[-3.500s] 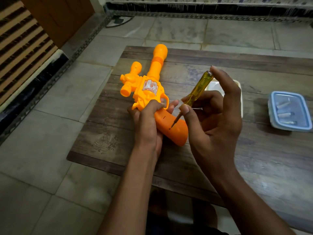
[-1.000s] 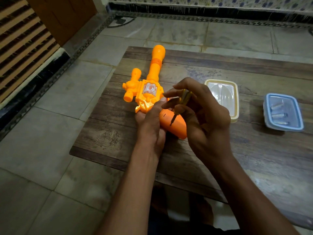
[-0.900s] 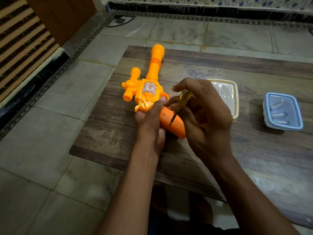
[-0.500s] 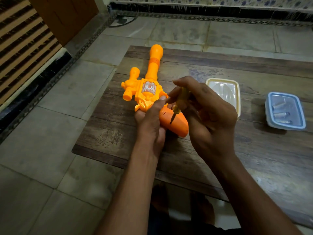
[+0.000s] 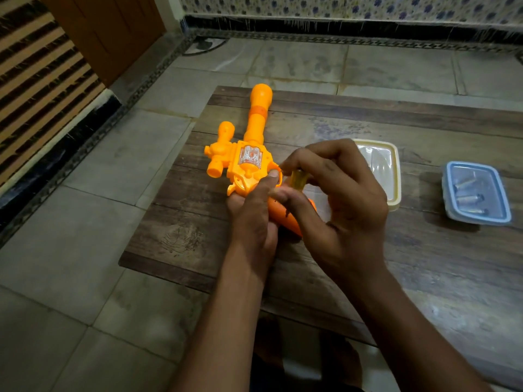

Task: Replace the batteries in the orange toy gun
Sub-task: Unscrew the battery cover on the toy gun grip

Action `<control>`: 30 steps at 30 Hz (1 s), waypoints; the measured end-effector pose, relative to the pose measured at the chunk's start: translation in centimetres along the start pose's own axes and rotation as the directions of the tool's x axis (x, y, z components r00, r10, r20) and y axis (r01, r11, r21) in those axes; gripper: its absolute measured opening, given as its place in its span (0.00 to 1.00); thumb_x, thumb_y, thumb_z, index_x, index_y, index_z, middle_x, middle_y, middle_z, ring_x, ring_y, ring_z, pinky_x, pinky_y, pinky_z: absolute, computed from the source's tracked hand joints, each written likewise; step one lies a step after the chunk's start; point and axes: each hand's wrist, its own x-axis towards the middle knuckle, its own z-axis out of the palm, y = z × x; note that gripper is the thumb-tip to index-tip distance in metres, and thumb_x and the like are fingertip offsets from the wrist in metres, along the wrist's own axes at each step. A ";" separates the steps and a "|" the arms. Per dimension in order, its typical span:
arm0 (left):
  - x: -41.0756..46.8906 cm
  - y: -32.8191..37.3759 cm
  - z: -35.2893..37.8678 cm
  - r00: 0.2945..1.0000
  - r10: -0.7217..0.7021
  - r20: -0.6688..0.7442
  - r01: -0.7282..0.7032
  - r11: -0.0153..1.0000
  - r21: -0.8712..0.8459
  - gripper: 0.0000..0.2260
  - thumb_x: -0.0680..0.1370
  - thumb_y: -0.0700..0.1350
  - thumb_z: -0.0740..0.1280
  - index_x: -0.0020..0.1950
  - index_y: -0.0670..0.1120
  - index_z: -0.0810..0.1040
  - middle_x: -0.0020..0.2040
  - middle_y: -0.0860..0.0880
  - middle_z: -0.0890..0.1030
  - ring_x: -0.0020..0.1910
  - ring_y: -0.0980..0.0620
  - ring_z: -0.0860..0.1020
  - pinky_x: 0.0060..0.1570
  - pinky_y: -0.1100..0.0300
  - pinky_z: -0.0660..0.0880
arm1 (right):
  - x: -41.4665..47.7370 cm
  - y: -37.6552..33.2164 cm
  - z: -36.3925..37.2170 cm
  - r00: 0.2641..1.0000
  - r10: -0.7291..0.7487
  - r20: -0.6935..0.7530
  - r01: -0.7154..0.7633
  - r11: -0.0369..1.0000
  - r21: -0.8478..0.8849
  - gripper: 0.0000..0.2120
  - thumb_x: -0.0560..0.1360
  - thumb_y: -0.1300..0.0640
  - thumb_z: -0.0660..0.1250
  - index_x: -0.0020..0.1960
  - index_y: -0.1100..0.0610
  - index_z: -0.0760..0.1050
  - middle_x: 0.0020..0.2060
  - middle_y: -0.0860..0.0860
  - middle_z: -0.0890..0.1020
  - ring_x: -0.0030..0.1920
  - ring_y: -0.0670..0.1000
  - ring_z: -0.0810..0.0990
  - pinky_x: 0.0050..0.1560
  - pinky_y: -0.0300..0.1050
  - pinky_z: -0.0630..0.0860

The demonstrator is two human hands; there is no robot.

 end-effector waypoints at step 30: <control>-0.2 0.6 0.2 0.997 -0.064 -0.040 0.065 0.998 0.005 0.09 0.78 0.34 0.69 0.57 0.42 0.81 0.46 0.44 0.87 0.46 0.45 0.86 0.46 0.45 0.85 | 0.2 0.9 0.0 1.000 0.023 -0.005 -0.024 0.997 -0.070 0.10 0.79 0.59 0.70 0.49 0.67 0.83 0.46 0.58 0.81 0.48 0.49 0.79 0.49 0.39 0.75</control>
